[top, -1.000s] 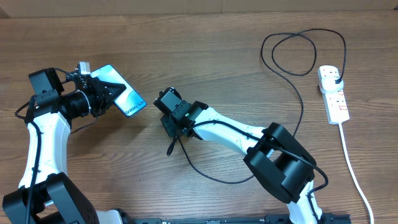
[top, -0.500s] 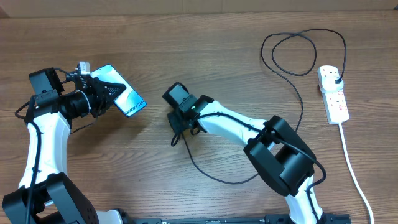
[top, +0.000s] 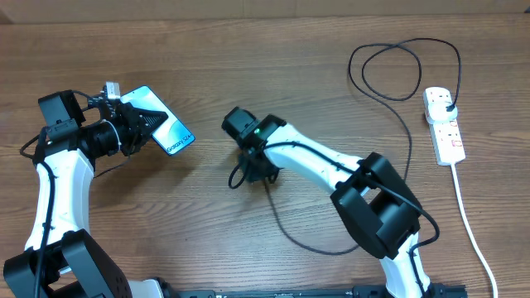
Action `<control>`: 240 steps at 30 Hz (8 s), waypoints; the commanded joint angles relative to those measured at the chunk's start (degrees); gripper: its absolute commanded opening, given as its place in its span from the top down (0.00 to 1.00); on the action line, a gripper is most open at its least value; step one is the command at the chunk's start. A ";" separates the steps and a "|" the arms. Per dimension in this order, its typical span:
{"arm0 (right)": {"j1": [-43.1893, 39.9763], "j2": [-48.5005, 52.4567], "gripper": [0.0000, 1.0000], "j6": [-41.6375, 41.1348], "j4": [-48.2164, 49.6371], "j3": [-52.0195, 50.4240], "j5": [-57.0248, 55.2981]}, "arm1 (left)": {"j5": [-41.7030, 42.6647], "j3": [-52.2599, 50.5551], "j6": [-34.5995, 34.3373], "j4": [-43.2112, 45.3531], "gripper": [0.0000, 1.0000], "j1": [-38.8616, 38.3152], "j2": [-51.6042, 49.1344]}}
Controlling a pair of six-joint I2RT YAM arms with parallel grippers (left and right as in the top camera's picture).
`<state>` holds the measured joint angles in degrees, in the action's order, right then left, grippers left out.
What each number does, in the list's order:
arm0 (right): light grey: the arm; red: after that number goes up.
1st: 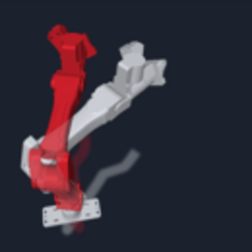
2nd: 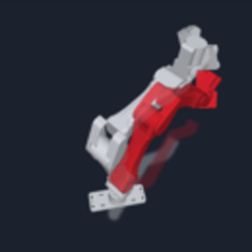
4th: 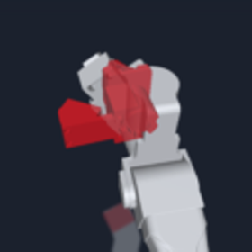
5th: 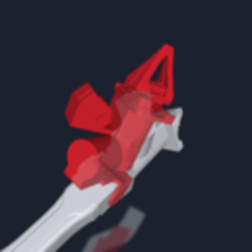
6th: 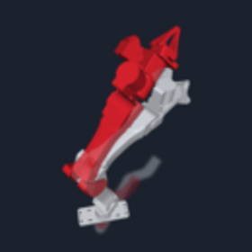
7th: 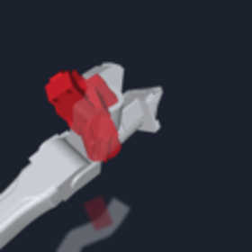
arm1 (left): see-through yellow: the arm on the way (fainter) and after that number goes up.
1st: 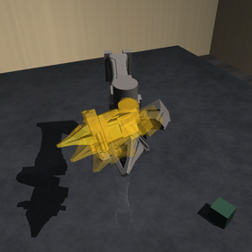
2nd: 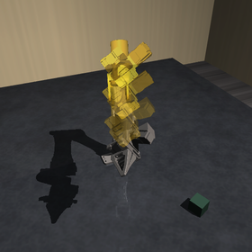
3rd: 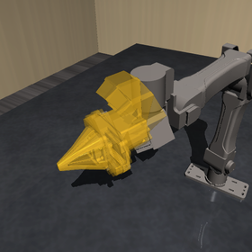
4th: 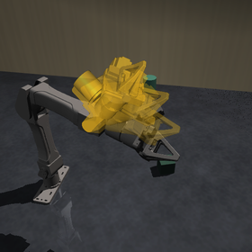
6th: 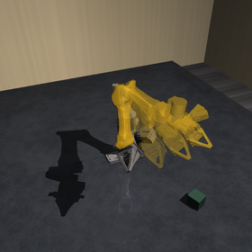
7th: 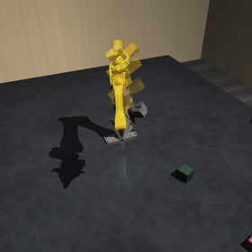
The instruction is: Plug charger to phone and switch on socket
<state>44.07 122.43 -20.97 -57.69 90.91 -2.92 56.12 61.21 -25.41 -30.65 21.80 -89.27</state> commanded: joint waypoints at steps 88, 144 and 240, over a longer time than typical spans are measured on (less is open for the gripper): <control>-15.04 -3.63 0.96 0.31 -2.80 -10.75 1.42 | 3.45 0.87 3.65 -1.90 0.96 -0.07 1.20; -16.65 -22.88 0.96 38.88 2.21 -10.62 78.71 | 26.47 0.90 -24.72 29.64 0.96 -20.00 1.22; -18.45 -22.88 0.96 32.89 10.32 -10.62 81.02 | 28.41 0.90 -32.50 37.05 0.96 -22.60 1.22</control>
<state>26.17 99.55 12.36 -48.25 79.92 76.69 82.54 61.21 -57.30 6.24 -0.14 -89.27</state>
